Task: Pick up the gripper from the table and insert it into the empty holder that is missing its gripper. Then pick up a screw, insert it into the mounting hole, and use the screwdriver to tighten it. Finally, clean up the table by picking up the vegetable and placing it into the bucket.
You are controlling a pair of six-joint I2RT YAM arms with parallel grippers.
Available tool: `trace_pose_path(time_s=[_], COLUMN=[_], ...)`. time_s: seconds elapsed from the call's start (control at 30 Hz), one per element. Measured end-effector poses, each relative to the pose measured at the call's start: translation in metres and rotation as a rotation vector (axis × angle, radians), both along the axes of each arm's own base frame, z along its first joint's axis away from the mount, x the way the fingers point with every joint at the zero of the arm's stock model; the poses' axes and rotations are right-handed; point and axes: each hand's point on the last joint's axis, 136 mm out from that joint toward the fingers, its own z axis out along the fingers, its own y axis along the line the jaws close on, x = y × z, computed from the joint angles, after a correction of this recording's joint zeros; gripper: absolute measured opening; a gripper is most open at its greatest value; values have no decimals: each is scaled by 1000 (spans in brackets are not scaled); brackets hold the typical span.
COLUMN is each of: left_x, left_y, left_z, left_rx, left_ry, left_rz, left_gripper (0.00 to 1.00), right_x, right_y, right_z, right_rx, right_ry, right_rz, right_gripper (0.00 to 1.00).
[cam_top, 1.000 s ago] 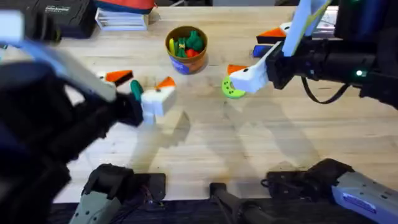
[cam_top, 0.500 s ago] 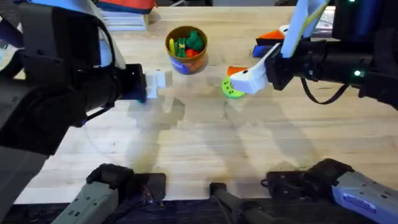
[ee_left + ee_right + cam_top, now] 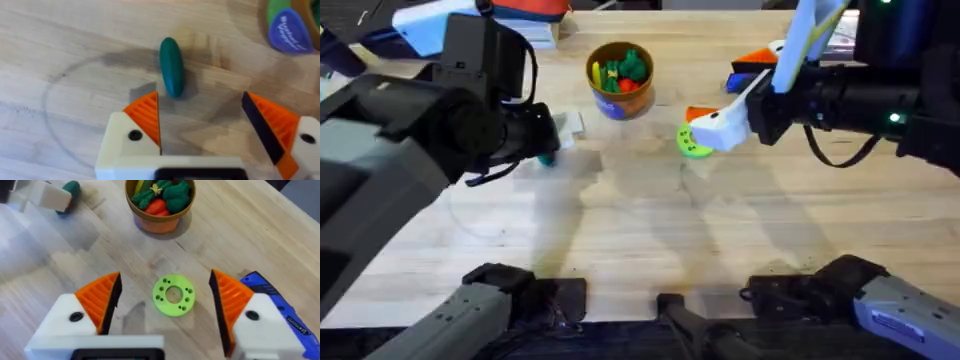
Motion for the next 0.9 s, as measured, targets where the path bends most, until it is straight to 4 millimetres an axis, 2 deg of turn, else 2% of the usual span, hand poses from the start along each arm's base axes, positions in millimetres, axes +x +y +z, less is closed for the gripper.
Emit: trace_pose_path(time_s=[0.2,0.3,0.43,0.73,0.8,0.9], left_x=[6,15,30,43,45,46], left_y=[18,25,24,19,18,18], left_z=[-21,-31,-46,-78,-80,-80], left_rx=[-21,-39,-63,-81,-84,-85], left_ry=[57,62,59,113,108,106], left_rz=[170,249,290,305,307,308], left_gripper=[986,985,985,994,915,739], right_x=[0,0,0,0,0,0], right_y=[0,0,0,0,0,0], right_z=[0,0,0,0,0,0], right_rx=[0,0,0,0,0,0], right_ry=[0,0,0,-1,-1,-1], right_rz=[0,0,0,0,0,0], right_gripper=[992,994,994,994,994,994])
